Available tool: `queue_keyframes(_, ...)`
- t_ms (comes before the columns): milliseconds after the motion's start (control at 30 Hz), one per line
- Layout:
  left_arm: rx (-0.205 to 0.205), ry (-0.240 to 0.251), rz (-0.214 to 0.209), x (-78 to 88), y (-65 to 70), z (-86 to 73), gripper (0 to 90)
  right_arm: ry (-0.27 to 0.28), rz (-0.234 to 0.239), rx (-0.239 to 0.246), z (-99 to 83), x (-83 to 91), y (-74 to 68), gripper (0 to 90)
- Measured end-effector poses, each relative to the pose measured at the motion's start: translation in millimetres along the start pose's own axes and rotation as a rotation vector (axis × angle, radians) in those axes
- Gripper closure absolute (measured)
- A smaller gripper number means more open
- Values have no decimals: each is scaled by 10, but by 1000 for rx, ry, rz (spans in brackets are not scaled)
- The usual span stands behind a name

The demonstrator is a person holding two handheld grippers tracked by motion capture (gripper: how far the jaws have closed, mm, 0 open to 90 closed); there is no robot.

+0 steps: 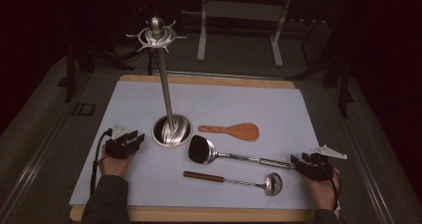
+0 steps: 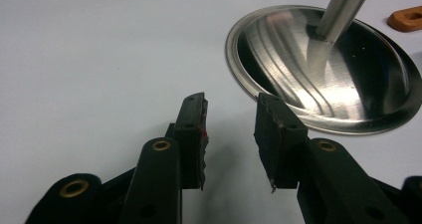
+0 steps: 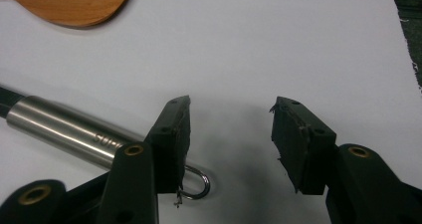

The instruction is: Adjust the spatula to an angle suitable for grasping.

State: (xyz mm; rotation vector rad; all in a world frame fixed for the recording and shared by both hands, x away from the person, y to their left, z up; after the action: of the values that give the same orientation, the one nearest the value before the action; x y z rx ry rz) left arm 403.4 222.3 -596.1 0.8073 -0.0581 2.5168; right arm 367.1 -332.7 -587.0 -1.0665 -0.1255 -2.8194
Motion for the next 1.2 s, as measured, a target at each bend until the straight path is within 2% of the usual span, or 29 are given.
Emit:
queue_keyframes(367, -2, 6, -3, 7, 6, 4, 652, -3, 11, 28, -14, 64, -56, 529)
queue_keyframes(400, -2, 7, -3, 7, 6, 5, 652, -7, 14, 30, -22, 67, -60, 556)
queue_keyframes(433, -4, 9, -1, 9, 7, 5, 651, -16, 21, 36, -48, 84, -75, 640)
queue_keyframes(533, -5, 11, 2, 11, 5, 6, 646, -29, 16, 56, -103, 116, -95, 810)
queue_keyframes(567, -3, 11, 2, 12, 4, 6, 646, -35, 17, 61, -125, 130, -104, 850)
queue_keyframes(600, -3, 11, 2, 12, 4, 6, 645, -35, 17, 61, -125, 130, -104, 850)
queue_keyframes(633, -5, 12, 3, 13, 4, 6, 644, -39, 33, 64, -161, 158, -138, 894)
queue_keyframes(800, -10, 12, 5, 11, 9, 7, 642, -65, 57, 97, -279, 224, -230, 900)
queue_keyframes(1000, -12, 10, 6, 11, 12, 6, 641, -81, 80, 130, -326, 221, -339, 900)
queue_keyframes(1200, -12, 10, 5, 11, 13, 6, 642, -80, 80, 127, -288, 160, -362, 900)
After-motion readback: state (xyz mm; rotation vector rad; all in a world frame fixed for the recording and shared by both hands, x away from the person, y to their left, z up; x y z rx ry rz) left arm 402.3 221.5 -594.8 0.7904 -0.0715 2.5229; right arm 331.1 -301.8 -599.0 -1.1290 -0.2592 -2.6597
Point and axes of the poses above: each handheld gripper's, and its own axes: x roughly backward along the jaws, z roughly out of its top, y roughly to its right, the point moved 10 cm from there along -x, roughly forward along the jaws, and after that the axes turned 8 degrees about -z, right-handed, at the moved point
